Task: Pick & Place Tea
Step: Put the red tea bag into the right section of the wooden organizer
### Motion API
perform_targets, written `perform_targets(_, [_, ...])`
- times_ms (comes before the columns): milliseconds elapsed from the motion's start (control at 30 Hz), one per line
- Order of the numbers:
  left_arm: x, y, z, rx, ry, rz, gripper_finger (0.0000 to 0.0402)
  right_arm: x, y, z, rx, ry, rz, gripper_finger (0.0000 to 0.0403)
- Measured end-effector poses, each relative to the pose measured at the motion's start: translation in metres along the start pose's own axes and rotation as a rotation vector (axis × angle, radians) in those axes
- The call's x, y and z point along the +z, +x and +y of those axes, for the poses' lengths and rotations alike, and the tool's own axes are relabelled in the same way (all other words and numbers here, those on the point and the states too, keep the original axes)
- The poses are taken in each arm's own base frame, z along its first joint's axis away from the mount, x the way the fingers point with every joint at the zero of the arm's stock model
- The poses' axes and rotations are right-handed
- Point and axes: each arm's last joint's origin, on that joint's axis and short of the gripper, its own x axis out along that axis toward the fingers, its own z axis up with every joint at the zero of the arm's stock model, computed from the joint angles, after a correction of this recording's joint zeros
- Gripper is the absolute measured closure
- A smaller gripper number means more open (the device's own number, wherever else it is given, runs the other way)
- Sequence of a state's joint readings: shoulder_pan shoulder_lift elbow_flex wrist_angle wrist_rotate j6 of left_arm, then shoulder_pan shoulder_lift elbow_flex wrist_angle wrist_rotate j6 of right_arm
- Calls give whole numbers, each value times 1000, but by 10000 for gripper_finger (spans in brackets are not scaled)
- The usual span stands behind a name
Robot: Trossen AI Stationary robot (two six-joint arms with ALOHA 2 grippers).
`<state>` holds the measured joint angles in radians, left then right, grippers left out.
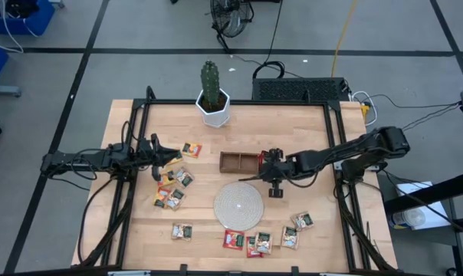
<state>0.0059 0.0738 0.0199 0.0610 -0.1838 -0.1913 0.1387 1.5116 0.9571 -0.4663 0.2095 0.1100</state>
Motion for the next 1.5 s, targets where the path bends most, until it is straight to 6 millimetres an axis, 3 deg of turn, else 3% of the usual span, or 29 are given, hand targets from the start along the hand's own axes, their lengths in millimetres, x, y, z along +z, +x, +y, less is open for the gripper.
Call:
perform_targets(367, [-1, 0, 0, 1, 1, 6, 350, -6, 17, -28, -19, 9, 103, 403])
perform_targets(600, [0, 0, 0, 1, 1, 5, 350, -11, 33, -27, 71, 23, 170, 403])
perform_targets(867, [0, 0, 0, 1, 1, 5, 350, -24, 54, -22, 12, -13, 311, 403])
perform_targets(1233, [-1, 0, 0, 1, 1, 6, 350, -20, 38, -13, -57, -9, 255, 403])
perform_targets(1500, [0, 0, 0, 1, 1, 5, 350, -16, 15, -12, -69, 10, 170, 403])
